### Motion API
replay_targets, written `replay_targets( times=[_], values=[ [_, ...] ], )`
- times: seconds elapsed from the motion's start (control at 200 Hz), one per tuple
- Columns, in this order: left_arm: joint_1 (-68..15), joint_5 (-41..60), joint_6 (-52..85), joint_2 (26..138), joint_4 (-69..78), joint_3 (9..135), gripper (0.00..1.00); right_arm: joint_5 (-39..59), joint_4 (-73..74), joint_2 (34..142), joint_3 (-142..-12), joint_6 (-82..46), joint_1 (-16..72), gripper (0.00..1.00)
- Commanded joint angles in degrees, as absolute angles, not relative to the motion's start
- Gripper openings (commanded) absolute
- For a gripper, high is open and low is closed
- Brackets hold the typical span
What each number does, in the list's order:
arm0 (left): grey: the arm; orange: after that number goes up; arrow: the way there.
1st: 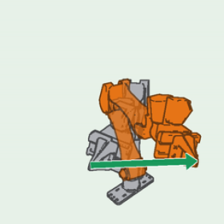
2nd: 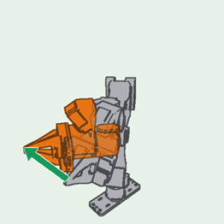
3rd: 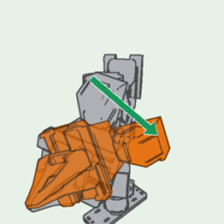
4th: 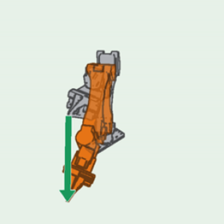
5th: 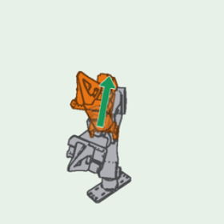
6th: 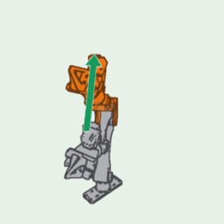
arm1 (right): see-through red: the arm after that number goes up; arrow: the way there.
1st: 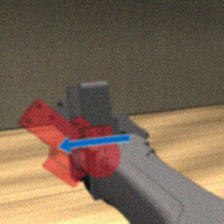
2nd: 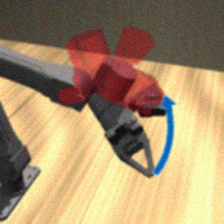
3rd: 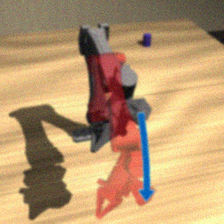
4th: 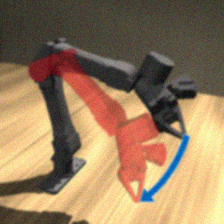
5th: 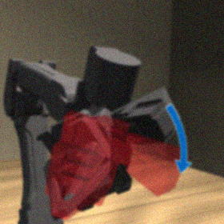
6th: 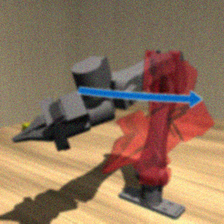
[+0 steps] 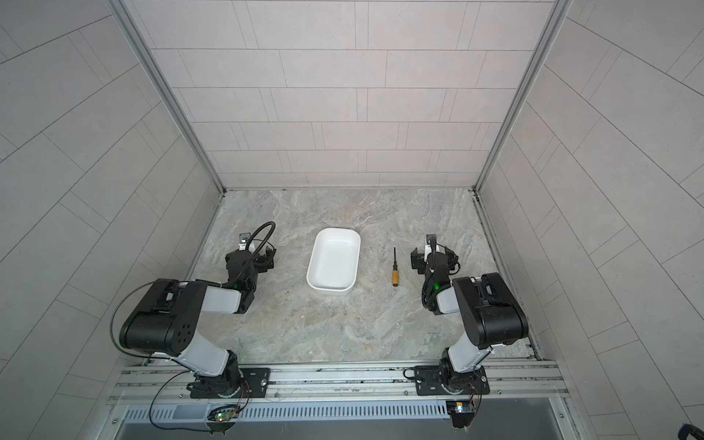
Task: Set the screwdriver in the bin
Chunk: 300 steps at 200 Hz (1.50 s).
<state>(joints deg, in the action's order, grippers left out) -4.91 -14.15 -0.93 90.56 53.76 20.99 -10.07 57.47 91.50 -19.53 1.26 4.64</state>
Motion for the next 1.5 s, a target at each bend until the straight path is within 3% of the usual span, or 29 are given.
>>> replay_targets(
  times=[0.0,1.496],
  values=[
    [-4.8,-14.0,-0.97,90.97,55.07,21.71,1.0,-11.29,59.41,90.47,-18.97,1.29,5.07,0.99],
    [-4.75,-13.91,-0.97,90.97,55.05,21.69,1.0,-13.67,61.21,90.7,-18.15,2.19,6.24,0.99]
  ],
)
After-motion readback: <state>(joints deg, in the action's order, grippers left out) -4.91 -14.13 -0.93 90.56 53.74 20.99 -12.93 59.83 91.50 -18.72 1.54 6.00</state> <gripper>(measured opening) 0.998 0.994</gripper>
